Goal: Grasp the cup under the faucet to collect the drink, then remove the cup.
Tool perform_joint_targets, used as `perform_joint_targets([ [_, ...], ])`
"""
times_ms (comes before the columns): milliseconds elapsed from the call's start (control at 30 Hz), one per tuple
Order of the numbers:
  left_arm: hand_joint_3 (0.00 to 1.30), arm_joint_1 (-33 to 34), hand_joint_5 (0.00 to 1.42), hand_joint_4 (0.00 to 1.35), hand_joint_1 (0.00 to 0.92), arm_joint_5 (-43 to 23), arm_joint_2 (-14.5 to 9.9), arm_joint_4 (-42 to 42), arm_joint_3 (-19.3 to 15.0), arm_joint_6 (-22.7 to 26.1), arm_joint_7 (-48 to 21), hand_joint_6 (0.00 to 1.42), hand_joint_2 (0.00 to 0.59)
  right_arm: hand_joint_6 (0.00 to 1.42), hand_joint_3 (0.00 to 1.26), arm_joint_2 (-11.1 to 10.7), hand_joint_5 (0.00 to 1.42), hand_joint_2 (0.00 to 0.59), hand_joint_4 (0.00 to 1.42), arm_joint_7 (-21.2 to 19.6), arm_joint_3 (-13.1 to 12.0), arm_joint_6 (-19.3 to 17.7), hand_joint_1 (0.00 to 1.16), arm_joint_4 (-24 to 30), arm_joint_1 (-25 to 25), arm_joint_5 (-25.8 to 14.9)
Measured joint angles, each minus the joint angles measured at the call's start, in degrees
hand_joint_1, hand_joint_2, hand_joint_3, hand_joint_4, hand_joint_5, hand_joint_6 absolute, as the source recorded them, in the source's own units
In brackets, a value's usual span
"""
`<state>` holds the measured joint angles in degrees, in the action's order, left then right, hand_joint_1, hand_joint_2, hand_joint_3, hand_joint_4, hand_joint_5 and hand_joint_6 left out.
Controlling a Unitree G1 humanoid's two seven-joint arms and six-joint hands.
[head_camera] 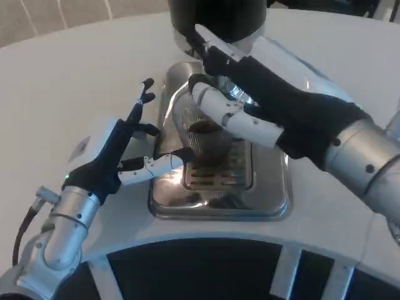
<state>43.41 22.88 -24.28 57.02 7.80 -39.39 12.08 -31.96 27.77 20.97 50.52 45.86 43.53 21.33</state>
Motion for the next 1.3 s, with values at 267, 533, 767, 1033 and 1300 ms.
perform_joint_targets([
  [267,0.00,0.0,0.39,0.06,0.370,0.0,0.0,0.0,0.0,-0.3,-0.5,0.39,0.057,0.00,0.00,-0.5,0.00,0.586,0.00,0.5,-2.7,0.7,0.00,4.3,-1.3,1.6],
  [533,0.00,-0.2,0.40,0.07,0.370,-0.1,0.0,0.0,0.1,-0.7,-1.8,0.39,0.057,0.00,0.00,-2.7,0.00,0.586,0.00,2.4,-8.3,2.3,0.00,12.1,-2.2,1.9],
  [767,0.00,-1.0,0.40,0.08,0.368,-0.3,0.0,-1.3,0.0,-0.7,-2.6,0.40,0.056,0.00,0.00,-4.7,0.00,0.586,0.00,7.6,-19.3,-1.4,0.00,13.2,-6.9,2.2],
  [1033,0.00,-2.1,0.41,0.10,0.364,-0.4,0.0,-3.0,0.0,-0.6,-2.8,0.40,0.055,0.00,0.00,-3.2,0.00,0.586,0.00,16.3,-31.5,-12.3,0.00,13.2,-17.5,6.7],
  [1300,0.00,-2.4,0.41,0.11,0.365,-1.3,0.2,-3.8,0.0,0.0,-3.7,0.40,0.058,0.00,0.00,9.0,0.00,0.586,0.00,21.6,-33.9,-27.3,0.00,13.2,-30.1,15.2],
])
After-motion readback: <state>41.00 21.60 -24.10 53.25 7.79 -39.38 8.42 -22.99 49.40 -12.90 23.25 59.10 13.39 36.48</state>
